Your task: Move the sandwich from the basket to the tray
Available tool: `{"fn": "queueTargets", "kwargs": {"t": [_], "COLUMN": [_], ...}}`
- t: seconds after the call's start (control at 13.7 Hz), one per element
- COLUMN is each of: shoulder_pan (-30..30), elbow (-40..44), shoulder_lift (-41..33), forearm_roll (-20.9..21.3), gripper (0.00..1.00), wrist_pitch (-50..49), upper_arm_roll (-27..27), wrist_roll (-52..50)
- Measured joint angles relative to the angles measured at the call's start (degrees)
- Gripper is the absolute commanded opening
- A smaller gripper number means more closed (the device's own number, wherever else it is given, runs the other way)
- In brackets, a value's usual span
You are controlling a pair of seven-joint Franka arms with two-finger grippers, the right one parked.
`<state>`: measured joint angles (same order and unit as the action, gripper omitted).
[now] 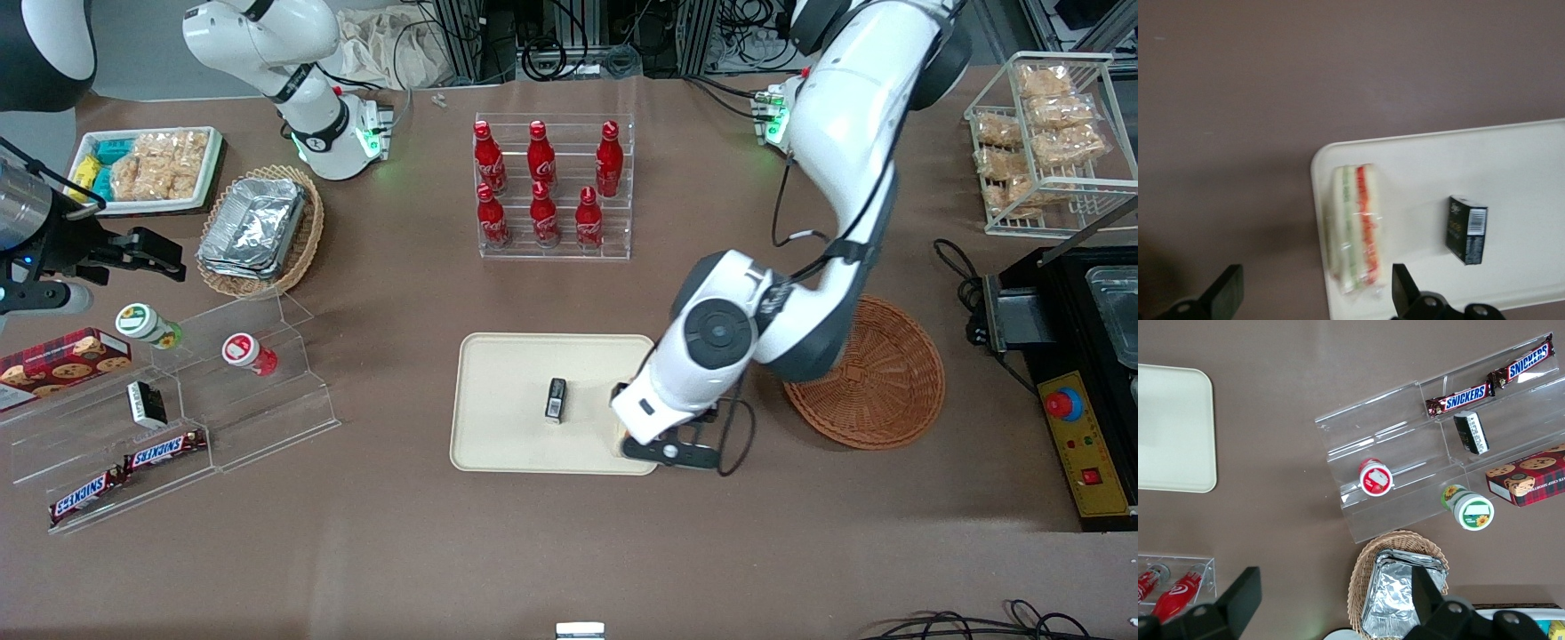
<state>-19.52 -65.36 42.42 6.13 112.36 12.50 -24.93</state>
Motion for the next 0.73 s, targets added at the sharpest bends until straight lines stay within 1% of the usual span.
{"fn": "queueTargets", "kwargs": {"t": [0.22,0.36,0.51,0.73], "shoulder_pan": [8.96,14.30,17.55,19.96], "elbow": [-3.06,-7.29,-15.51,-31.79], "shoulder_lift": [-6.50,-12.39,-20.65,-34.87], "forearm_roll": [0.19,0.18,0.15,0.10], "gripper": [1.00,1.00,1.00,1.00], "wrist_pitch": [-4.78,-7.56,-8.36,-7.57], "upper_arm_roll": [-0.24,-0.10,-0.02,-0.01], "wrist_roll": [0.61,1.65,1.71,1.80]}}
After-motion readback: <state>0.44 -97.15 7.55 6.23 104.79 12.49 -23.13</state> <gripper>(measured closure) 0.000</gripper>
